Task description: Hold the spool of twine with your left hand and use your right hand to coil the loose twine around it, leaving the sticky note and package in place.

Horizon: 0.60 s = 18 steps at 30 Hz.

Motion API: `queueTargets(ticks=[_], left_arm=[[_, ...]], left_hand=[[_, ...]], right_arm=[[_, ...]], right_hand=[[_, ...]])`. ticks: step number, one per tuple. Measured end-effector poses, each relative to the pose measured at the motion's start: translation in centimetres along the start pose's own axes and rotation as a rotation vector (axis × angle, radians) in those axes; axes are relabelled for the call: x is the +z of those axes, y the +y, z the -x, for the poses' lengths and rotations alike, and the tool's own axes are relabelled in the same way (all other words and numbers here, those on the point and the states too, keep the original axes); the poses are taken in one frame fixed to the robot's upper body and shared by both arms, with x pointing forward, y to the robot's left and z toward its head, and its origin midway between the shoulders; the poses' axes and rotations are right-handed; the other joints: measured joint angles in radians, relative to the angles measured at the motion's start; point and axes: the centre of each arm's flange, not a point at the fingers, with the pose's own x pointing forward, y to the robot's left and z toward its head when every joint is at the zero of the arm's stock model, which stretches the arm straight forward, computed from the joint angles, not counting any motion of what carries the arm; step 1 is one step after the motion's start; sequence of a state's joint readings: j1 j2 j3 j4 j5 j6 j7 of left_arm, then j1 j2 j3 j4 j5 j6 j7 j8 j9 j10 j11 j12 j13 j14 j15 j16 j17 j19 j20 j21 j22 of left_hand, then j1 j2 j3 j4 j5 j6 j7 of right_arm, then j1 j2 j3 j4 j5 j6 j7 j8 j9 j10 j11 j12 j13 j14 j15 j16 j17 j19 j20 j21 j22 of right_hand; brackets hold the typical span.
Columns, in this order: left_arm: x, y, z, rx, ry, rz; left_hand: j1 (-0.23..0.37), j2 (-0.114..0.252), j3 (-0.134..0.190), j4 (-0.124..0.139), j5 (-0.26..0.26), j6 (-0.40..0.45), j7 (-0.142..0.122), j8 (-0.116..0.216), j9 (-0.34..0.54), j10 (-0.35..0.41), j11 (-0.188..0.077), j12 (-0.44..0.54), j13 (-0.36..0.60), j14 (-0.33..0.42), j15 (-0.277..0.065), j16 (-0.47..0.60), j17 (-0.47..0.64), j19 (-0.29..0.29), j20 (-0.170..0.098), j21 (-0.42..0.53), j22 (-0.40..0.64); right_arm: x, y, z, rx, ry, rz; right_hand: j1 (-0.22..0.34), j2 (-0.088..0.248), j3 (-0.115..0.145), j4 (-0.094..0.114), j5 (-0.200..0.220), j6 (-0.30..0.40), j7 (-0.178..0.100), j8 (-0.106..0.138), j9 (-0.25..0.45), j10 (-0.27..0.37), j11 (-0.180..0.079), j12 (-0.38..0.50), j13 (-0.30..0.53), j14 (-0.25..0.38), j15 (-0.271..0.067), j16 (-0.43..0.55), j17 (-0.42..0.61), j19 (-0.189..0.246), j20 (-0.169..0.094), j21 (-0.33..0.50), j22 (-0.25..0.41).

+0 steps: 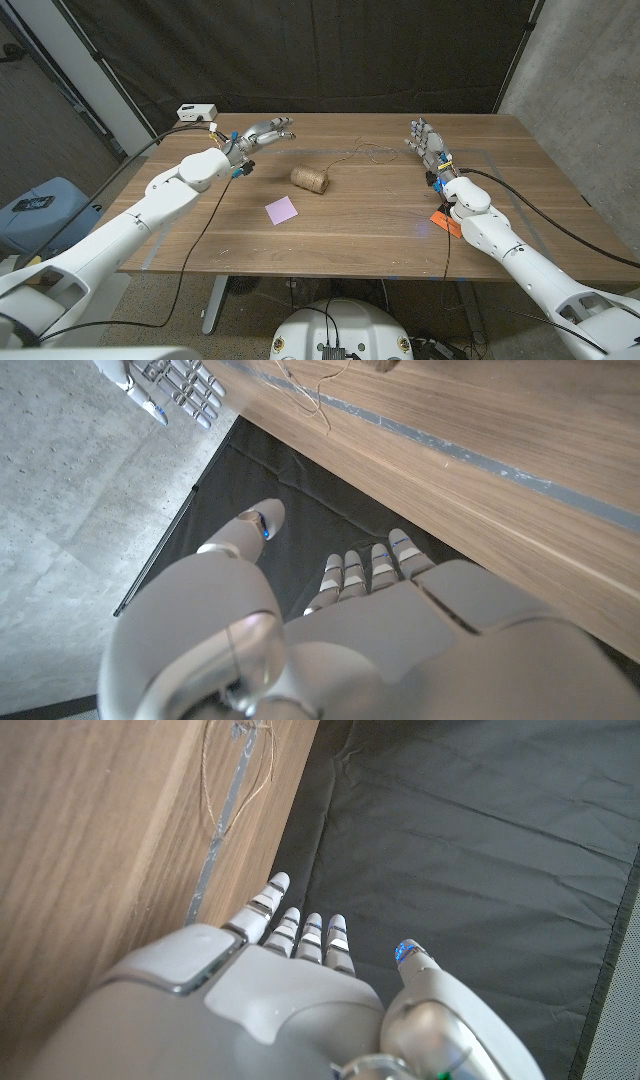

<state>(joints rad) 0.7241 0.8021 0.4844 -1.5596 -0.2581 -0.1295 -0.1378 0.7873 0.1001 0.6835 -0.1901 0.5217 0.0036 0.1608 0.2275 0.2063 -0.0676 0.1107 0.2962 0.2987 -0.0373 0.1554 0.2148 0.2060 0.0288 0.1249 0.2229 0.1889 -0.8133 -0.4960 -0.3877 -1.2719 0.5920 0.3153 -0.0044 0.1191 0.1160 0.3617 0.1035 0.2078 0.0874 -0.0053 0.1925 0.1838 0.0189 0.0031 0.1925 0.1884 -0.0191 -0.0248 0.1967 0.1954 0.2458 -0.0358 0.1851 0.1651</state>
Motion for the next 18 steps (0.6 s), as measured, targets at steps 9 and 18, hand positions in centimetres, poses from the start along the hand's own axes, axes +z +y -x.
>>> queueTargets(ticks=[9, 18], left_arm=[[1.0, 0.4, -0.1, -0.047, 0.008, -0.081], [1.9, 0.6, -0.6, -0.103, 0.018, -0.153]], left_hand=[[0.025, -0.015, -0.008, 0.0, 0.0, -0.004, 0.004, 0.0, 0.005, 0.0, 0.0, 0.008, 0.011, 0.009, -0.002, 0.0, 0.003, 0.006, 0.006, 0.001, 0.0], [0.046, -0.035, -0.024, -0.001, -0.008, 0.005, 0.005, 0.001, 0.01, 0.0, 0.0, 0.029, 0.026, 0.023, -0.002, 0.004, 0.01, 0.018, 0.007, 0.01, 0.0]], right_arm=[[0.0, 0.0, 0.0, -0.012, 0.0, 0.002], [0.1, -0.2, 0.0, -0.024, -0.008, 0.003]], right_hand=[[0.001, -0.001, 0.0, 0.0, 0.0, 0.0, 0.0, 0.0, 0.0, 0.0, 0.0, 0.0, 0.0, 0.0, 0.0, 0.0, 0.0, 0.0, 0.0, 0.0, 0.0], [0.001, -0.001, 0.003, -0.003, 0.0, 0.0, 0.0, 0.0, 0.0, 0.0, 0.0, 0.0, 0.0, 0.0, 0.0, 0.0, 0.0, 0.0, 0.0, 0.0, 0.0]])
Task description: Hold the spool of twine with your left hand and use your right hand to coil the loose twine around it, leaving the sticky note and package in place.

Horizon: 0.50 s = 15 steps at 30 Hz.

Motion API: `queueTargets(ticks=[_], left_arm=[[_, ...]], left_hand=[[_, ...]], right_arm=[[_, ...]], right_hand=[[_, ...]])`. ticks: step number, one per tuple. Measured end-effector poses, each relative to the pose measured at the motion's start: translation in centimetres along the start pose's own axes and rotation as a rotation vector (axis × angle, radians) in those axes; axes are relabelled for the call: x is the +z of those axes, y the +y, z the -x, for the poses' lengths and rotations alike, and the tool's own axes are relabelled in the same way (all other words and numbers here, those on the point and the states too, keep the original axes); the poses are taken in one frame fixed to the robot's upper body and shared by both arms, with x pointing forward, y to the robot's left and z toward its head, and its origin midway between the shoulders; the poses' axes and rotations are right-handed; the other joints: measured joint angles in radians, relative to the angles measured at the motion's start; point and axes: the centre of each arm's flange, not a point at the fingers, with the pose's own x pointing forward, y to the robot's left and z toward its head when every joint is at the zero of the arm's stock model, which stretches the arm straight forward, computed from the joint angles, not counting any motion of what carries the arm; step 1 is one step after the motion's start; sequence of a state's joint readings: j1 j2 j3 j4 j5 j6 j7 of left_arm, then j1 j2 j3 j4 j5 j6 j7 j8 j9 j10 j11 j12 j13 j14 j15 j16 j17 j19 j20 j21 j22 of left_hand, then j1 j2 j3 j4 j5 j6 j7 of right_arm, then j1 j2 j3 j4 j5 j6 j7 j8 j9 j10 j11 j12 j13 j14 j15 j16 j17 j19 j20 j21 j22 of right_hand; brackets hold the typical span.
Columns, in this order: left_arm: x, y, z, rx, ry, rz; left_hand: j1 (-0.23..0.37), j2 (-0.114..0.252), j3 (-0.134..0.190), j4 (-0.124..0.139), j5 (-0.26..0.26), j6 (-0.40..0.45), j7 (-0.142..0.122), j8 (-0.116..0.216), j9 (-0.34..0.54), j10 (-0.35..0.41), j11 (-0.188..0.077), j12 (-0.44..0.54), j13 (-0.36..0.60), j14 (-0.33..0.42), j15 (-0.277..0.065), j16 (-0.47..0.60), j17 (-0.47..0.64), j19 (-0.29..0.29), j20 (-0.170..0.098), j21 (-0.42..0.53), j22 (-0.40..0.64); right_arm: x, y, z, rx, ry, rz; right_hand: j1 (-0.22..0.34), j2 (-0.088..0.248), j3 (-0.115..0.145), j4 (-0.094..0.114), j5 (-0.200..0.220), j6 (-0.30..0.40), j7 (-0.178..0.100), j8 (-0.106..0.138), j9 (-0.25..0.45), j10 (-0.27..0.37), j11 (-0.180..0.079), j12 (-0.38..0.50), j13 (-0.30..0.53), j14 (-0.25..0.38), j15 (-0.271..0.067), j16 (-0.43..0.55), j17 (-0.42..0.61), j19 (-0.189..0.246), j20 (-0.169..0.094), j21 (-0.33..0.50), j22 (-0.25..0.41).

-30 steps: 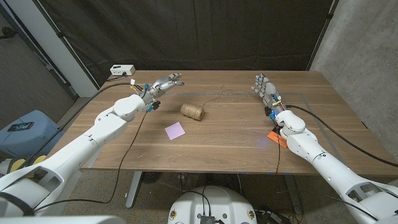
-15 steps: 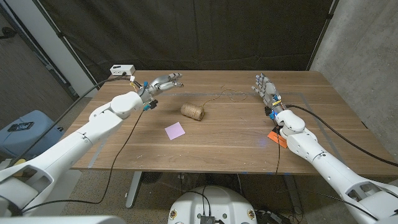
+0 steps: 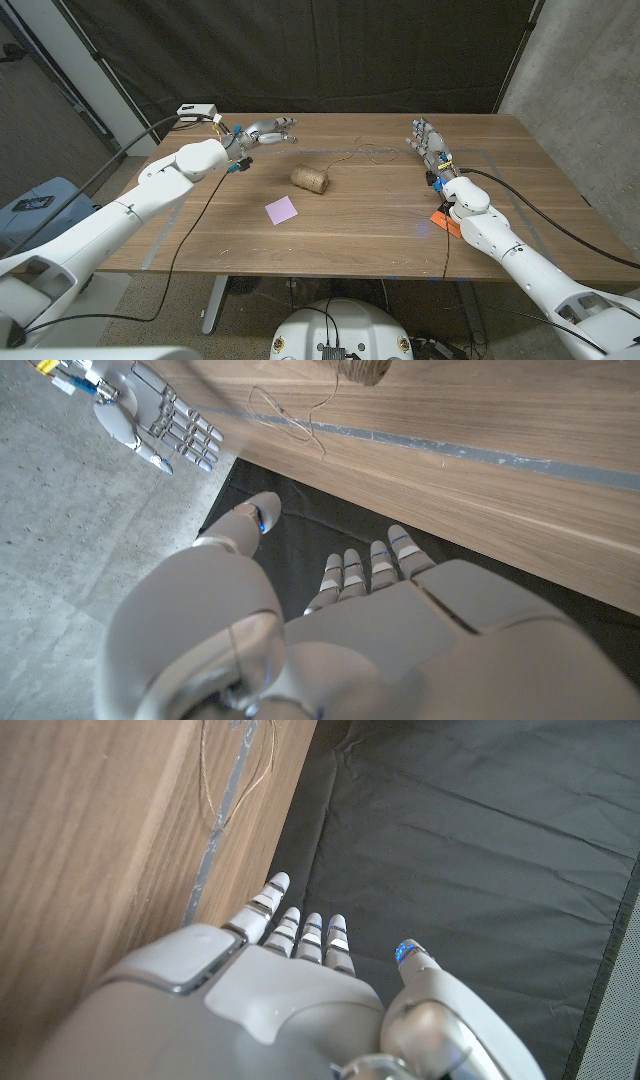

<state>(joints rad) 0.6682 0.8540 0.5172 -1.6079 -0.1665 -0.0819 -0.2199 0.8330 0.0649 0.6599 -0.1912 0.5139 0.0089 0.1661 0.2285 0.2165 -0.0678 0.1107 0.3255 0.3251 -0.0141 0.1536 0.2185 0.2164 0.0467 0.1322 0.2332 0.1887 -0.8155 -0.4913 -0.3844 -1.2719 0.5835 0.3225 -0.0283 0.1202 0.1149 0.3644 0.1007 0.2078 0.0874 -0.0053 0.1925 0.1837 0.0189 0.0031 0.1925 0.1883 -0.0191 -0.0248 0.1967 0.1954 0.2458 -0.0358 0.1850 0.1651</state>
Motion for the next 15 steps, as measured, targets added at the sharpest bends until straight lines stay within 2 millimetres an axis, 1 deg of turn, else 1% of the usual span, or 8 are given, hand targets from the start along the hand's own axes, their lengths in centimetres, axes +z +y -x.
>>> queueTargets(ticks=[2, 4, 7, 10, 11, 12, 13, 15], left_arm=[[0.19, 0.09, -0.1, -0.017, 0.004, -0.019], [0.32, 0.15, -0.13, -0.03, 0.009, -0.035], [0.54, 0.29, -0.15, -0.046, 0.014, -0.055], [0.7, 0.41, -0.11, -0.058, 0.02, -0.071], [0.83, 0.49, -0.06, -0.066, 0.023, -0.084], [0.92, 0.52, -0.03, -0.07, 0.024, -0.089], [0.95, 0.53, 0.01, -0.077, 0.028, -0.097], [1.05, 0.61, 0.08, -0.086, 0.033, -0.11]], left_hand=[[0.005, -0.005, -0.001, 0.001, 0.0, 0.002, -0.002, 0.006, 0.0, 0.0, 0.0, 0.001, 0.002, 0.0, 0.0, 0.002, 0.0, 0.0, 0.0, 0.0, 0.0], [0.014, -0.007, -0.001, 0.001, -0.004, 0.005, -0.005, 0.006, 0.0, 0.005, -0.005, 0.007, 0.005, 0.005, -0.005, 0.004, 0.0, 0.009, -0.002, 0.0, 0.005], [0.021, -0.013, -0.008, 0.002, -0.008, 0.012, -0.003, 0.006, 0.005, 0.005, -0.005, 0.015, 0.011, 0.016, -0.007, 0.007, 0.004, 0.009, -0.002, 0.0, 0.005], [0.028, -0.012, -0.015, 0.004, -0.008, 0.018, -0.007, 0.014, 0.005, 0.013, -0.013, 0.023, 0.016, 0.018, -0.007, 0.011, 0.007, 0.009, -0.002, 0.0, 0.005], [0.033, -0.017, -0.017, 0.006, -0.012, 0.018, -0.007, 0.014, 0.008, 0.016, -0.01, 0.027, 0.019, 0.018, -0.007, 0.011, 0.009, 0.013, -0.006, 0.0, 0.005], [0.039, -0.012, -0.018, 0.007, -0.015, 0.018, -0.007, 0.014, 0.009, 0.016, -0.009, 0.031, 0.021, 0.019, -0.008, 0.011, 0.009, 0.014, -0.007, 0.002, 0.005], [0.041, -0.015, -0.02, 0.009, -0.017, 0.02, -0.01, 0.014, 0.009, 0.018, -0.007, 0.034, 0.024, 0.024, -0.009, 0.015, 0.012, 0.014, -0.007, 0.004, 0.005], [0.046, -0.012, -0.021, 0.009, -0.021, 0.023, -0.013, 0.014, 0.009, 0.024, -0.013, 0.038, 0.029, 0.034, -0.012, 0.018, 0.014, 0.014, -0.007, 0.004, 0.005]], right_arm=[[-0.03, -0.03, 0.01, -0.002, 0.0, -0.001], [-0.05, -0.08, 0.02, -0.005, -0.001, -0.001], [-0.07, -0.12, 0.03, -0.009, -0.002, -0.002], [-0.14, -0.13, 0.04, -0.012, -0.001, -0.003], [-0.18, -0.13, 0.04, -0.014, -0.001, -0.004], [-0.19, -0.13, 0.04, -0.014, -0.001, -0.004], [-0.23, -0.13, 0.05, -0.016, -0.001, -0.005], [-0.25, -0.12, 0.04, -0.018, -0.001, -0.005]], right_hand=[[0.0, 0.0, 0.0, 0.0, 0.0, 0.0, 0.0, 0.0, 0.0, 0.0, 0.0, 0.0, 0.0, 0.0, 0.0, 0.0, 0.0, 0.0, 0.0, 0.0, 0.0], [0.0, 0.0, 0.0, 0.0, 0.0, 0.0, 0.0, 0.0, 0.0, -0.002, 0.002, 0.0, 0.0, 0.0, 0.0, 0.0, 0.0, 0.0, 0.0, 0.0, 0.0], [0.0, 0.0, 0.0, 0.0, 0.0, 0.0, 0.0, 0.0, 0.0, -0.004, 0.004, 0.0, 0.0, 0.0, 0.0, 0.0, 0.002, 0.0, 0.0, 0.0, 0.0], [0.0, 0.0, 0.003, 0.003, 0.0, 0.0, 0.0, 0.0, 0.0, -0.004, 0.004, 0.0, 0.0, 0.0, 0.0, 0.0, 0.003, 0.0, 0.0, 0.0, 0.0], [0.0, 0.0, 0.003, 0.003, 0.0, -0.001, -0.001, 0.0, 0.0, -0.004, 0.004, 0.0, 0.0, 0.0, 0.0, 0.0, 0.003, 0.0, 0.0, 0.0, 0.0], [0.0, 0.0, 0.003, 0.003, 0.0, -0.004, -0.004, 0.0, 0.0, -0.004, 0.004, 0.0, 0.0, 0.0, 0.0, 0.0, 0.003, 0.0, 0.0, 0.0, 0.0], [0.0, 0.0, 0.003, 0.003, 0.0, -0.004, -0.004, 0.0, 0.0, -0.004, 0.004, 0.0, 0.0, 0.0, 0.0, 0.0, 0.003, 0.0, 0.0, 0.0, 0.0], [0.0, 0.0, 0.003, 0.003, 0.0, -0.004, -0.004, 0.0, 0.0, -0.004, 0.004, 0.0, 0.0, 0.0, 0.0, 0.0, 0.002, 0.0, 0.0, 0.0, 0.0]])
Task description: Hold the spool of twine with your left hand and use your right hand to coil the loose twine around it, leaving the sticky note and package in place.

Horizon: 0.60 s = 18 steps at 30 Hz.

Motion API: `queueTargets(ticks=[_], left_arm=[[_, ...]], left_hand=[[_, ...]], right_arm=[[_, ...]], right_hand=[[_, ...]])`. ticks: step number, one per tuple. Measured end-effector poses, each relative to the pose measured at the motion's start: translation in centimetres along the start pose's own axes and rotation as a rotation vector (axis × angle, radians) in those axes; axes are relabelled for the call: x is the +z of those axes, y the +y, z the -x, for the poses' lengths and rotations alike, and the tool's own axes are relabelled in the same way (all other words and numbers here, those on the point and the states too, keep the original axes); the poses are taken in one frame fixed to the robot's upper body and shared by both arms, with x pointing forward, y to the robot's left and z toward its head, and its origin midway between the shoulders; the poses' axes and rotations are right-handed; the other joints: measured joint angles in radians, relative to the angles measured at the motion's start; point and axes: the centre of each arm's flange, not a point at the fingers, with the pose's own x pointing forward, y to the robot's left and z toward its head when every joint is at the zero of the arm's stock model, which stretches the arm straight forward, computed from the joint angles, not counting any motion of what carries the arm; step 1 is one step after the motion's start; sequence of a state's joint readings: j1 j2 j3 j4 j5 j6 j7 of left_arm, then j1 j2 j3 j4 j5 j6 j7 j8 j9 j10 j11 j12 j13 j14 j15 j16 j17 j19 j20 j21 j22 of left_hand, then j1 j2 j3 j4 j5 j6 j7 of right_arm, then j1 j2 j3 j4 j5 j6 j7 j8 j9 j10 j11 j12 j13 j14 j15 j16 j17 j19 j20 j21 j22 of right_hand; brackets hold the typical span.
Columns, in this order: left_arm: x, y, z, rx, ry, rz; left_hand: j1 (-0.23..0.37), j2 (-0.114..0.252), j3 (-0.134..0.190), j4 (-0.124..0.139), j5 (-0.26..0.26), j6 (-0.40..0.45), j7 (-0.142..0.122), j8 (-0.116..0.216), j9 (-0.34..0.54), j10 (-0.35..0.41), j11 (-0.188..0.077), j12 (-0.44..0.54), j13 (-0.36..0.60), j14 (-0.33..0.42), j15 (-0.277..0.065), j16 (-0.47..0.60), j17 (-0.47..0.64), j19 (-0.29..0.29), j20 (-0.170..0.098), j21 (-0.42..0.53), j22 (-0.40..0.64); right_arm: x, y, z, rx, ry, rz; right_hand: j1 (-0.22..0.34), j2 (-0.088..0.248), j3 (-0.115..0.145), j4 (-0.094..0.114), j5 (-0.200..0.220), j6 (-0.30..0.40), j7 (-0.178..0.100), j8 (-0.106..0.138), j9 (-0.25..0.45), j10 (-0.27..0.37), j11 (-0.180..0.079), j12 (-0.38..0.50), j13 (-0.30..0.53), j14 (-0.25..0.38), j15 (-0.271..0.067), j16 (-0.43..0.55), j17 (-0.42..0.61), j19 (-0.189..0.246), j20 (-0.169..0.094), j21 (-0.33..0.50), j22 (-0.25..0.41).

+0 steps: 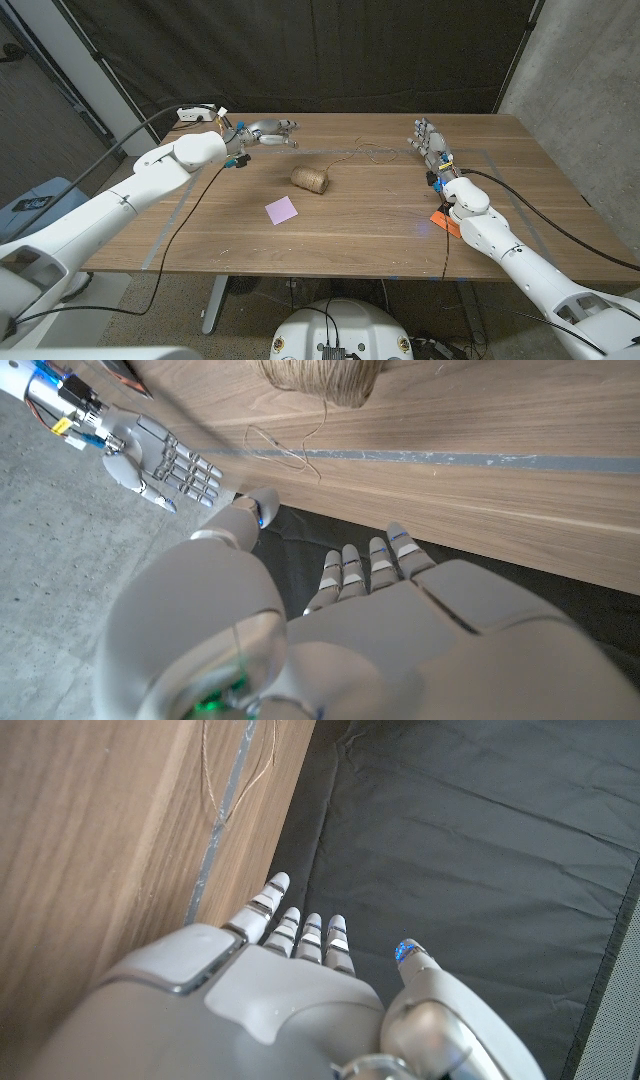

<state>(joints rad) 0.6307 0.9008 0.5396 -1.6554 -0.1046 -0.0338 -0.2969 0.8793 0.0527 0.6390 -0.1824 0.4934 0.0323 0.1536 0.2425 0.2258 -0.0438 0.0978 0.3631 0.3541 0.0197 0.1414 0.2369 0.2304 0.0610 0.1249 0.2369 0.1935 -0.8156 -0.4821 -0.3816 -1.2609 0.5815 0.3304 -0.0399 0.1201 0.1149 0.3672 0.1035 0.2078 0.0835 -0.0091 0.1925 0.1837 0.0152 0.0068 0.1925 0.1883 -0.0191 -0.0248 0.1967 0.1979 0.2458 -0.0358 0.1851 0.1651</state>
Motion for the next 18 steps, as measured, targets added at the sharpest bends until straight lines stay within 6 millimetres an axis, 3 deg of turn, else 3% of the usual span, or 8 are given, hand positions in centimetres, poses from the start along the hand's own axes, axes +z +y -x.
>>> queueTargets(ticks=[18], left_arm=[[0.88, 0.48, 0.32, -0.078, 0.029, -0.116]], left_hand=[[0.036, 0.001, -0.034, 0.008, -0.026, 0.024, 0.002, 0.015, 0.011, 0.019, -0.005, 0.045, 0.036, 0.029, -0.006, 0.023, 0.031, 0.02, 0.005, 0.007, 0.005]], right_arm=[[-0.05, -0.14, 0.12, -0.029, -0.009, -0.01]], right_hand=[[0.0, 0.0, 0.003, -0.003, 0.0, -0.007, 0.0, -0.004, 0.0, 0.0, 0.0, 0.0, 0.0, 0.0, 0.0, 0.0, 0.0, 0.0, 0.0, 0.0, 0.0]])
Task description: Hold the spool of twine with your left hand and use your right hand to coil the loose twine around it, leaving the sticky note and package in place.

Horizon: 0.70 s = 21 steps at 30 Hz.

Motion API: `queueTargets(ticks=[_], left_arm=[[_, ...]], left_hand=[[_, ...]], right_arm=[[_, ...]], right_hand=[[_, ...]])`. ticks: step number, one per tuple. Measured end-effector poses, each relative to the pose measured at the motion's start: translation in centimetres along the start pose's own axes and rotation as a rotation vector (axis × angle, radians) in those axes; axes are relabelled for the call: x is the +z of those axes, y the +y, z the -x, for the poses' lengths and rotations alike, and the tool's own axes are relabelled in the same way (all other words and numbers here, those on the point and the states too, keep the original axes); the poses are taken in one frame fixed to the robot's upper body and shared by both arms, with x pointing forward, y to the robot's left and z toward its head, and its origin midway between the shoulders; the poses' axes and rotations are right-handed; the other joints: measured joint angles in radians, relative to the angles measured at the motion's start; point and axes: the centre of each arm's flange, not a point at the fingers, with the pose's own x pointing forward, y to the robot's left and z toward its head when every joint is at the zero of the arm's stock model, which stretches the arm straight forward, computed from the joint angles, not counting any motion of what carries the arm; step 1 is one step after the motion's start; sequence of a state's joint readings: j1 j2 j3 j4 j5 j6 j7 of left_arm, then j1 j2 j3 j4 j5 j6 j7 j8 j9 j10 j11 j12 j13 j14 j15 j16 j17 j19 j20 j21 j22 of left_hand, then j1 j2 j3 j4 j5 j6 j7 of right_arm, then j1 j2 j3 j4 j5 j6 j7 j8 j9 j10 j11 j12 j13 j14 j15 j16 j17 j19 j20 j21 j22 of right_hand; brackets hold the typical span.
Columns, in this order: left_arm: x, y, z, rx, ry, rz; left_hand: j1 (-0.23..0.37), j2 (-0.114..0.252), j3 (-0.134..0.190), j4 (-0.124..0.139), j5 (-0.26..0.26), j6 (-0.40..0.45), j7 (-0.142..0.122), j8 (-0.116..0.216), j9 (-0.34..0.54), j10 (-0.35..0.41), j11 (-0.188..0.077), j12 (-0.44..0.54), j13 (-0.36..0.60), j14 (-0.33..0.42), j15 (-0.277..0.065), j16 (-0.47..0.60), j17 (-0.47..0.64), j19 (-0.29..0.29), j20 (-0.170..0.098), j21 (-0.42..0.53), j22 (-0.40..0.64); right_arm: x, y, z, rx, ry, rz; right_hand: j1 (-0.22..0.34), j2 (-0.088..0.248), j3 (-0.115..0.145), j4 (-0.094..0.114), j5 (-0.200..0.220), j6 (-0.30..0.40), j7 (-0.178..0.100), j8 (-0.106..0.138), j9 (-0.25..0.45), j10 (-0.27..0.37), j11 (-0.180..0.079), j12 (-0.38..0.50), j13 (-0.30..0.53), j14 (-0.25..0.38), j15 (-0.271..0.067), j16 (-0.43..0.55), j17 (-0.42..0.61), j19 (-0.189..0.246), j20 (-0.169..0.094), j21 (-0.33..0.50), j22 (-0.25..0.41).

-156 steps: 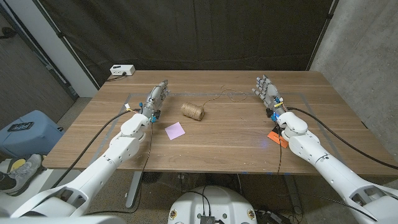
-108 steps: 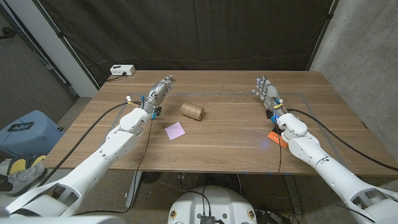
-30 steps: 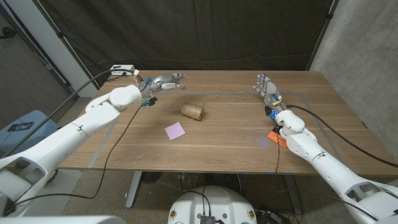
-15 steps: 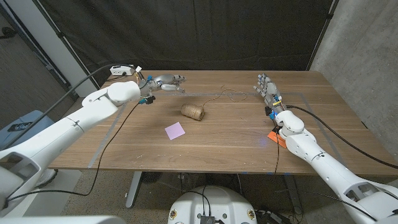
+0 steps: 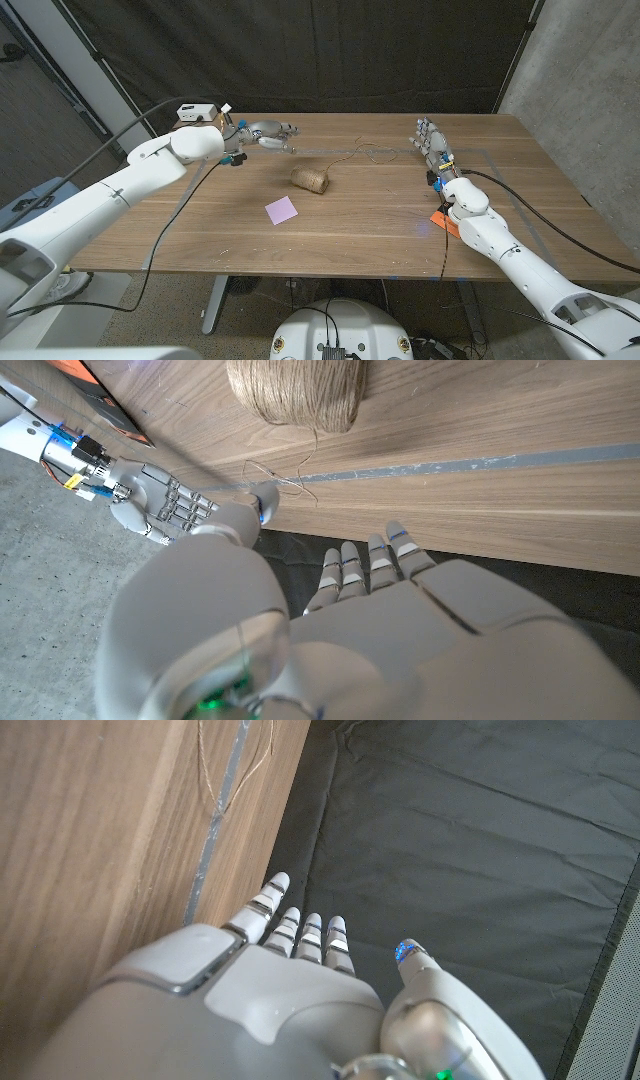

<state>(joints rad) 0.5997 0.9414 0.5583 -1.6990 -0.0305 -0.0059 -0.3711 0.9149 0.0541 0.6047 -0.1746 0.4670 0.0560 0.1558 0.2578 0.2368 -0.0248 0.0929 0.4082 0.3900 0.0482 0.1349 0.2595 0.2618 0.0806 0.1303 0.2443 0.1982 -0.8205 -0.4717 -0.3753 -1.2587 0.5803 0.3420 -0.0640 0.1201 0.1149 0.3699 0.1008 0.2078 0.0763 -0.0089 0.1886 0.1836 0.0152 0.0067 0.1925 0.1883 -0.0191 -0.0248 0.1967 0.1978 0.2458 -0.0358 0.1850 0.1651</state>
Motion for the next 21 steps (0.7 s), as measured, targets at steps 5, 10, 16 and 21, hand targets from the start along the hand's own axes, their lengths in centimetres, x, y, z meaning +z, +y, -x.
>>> queueTargets(ticks=[5, 10, 16, 21], left_arm=[[0.17, 0.06, -0.03, -0.012, 0.005, -0.03], [0.32, 0.17, -0.06, -0.021, 0.012, -0.063], [0.45, 0.34, -0.12, -0.028, 0.023, -0.103], [0.72, 0.39, -0.24, -0.032, 0.029, -0.134]], left_hand=[[0.016, 0.0, -0.011, 0.0, -0.013, 0.014, -0.004, 0.002, 0.003, 0.017, -0.002, 0.024, 0.011, 0.02, -0.006, 0.016, 0.01, 0.022, 0.001, 0.007, 0.0], [0.029, -0.014, -0.043, 0.004, -0.04, 0.049, -0.008, 0.013, 0.003, 0.061, -0.011, 0.063, 0.029, 0.066, -0.016, 0.046, 0.028, 0.061, 0.004, 0.019, 0.005], [0.039, -0.024, -0.066, 0.008, -0.06, 0.077, -0.017, 0.014, 0.003, 0.094, -0.019, 0.087, 0.039, 0.092, -0.028, 0.064, 0.038, 0.085, 0.001, 0.027, 0.005], [0.046, -0.03, -0.078, 0.007, -0.076, 0.091, -0.02, 0.02, 0.003, 0.12, -0.024, 0.106, 0.049, 0.116, -0.038, 0.077, 0.047, 0.104, -0.007, 0.035, 0.004]], right_arm=[[-0.05, 0.0, 0.13, -0.008, -0.002, -0.005], [-0.17, -0.04, 0.27, -0.017, -0.003, -0.012], [-0.26, -0.34, 0.47, -0.03, -0.004, -0.018], [-0.34, -0.65, 0.55, -0.044, -0.008, -0.025]], right_hand=[[0.0, 0.0, 0.0, 0.0, 0.0, 0.0, 0.0, 0.0, 0.0, 0.0, 0.0, 0.0, 0.0, 0.0, 0.0, 0.0, 0.0, 0.0, 0.0, 0.0, 0.0], [0.0, 0.0, 0.0, 0.0, 0.0, -0.004, -0.004, 0.0, 0.0, 0.0, 0.0, 0.0, 0.0, 0.0, 0.0, 0.0, 0.0, 0.0, 0.0, 0.0, 0.0], [0.0, 0.0, 0.0, 0.0, 0.0, -0.004, -0.004, 0.0, 0.0, 0.0, 0.0, 0.0, 0.0, 0.0, 0.0, 0.0, 0.0, 0.0, 0.0, 0.0, 0.0], [0.0, 0.0, 0.0, 0.0, 0.0, -0.004, -0.004, 0.0, 0.0, 0.0, 0.0, 0.0, 0.0, 0.0, 0.0, 0.0, 0.0, 0.0, 0.0, 0.0, 0.0]])
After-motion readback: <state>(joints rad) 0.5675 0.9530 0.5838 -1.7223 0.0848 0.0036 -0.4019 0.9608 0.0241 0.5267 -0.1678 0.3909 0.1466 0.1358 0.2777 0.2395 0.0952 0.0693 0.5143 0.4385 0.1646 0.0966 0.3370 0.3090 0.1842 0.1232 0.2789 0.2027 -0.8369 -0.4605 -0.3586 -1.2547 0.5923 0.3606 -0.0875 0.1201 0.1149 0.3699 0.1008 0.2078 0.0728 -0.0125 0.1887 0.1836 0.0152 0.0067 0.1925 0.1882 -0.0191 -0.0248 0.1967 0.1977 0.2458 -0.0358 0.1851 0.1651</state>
